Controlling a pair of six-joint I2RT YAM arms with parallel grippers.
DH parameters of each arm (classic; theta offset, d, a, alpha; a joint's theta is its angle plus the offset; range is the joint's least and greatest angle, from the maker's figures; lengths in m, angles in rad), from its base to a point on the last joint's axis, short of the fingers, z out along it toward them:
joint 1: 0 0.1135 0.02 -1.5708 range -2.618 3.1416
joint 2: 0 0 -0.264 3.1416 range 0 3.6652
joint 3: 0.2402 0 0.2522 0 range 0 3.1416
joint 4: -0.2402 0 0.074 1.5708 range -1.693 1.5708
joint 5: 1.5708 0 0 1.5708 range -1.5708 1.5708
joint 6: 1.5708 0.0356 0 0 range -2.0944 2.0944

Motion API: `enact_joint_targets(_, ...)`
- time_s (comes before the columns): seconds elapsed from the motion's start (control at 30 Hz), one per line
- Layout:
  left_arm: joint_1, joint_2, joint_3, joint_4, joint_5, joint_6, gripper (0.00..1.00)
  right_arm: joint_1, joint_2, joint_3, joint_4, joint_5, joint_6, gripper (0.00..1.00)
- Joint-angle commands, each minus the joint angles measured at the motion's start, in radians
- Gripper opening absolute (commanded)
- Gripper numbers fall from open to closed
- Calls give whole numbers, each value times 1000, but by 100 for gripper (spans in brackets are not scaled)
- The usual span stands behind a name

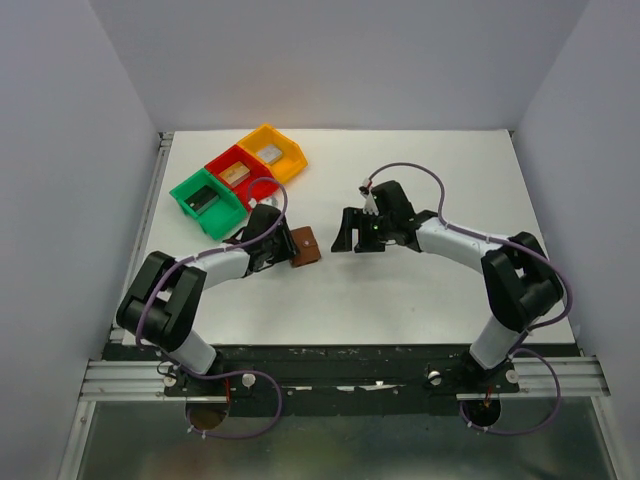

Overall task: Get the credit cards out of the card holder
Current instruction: Move the card holder to the center of the board.

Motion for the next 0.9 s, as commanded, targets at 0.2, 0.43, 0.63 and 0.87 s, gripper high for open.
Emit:
enact_joint_targets(0.2,-123,35,70,45,77,68,45,6,-52,-131,25,26,4,85)
enact_joint_targets(0.43,-126,26,84,15,94,62,52,7,-6,-143,61,4,37,84)
enact_joint_targets(0.63,-126,20,73,-13,57,62,53,7,32,-114,65,21,56,82)
enact_joint_targets(0.87,-124,47,93,-53,23,82,51,7,103,-48,68,-15,65,75)
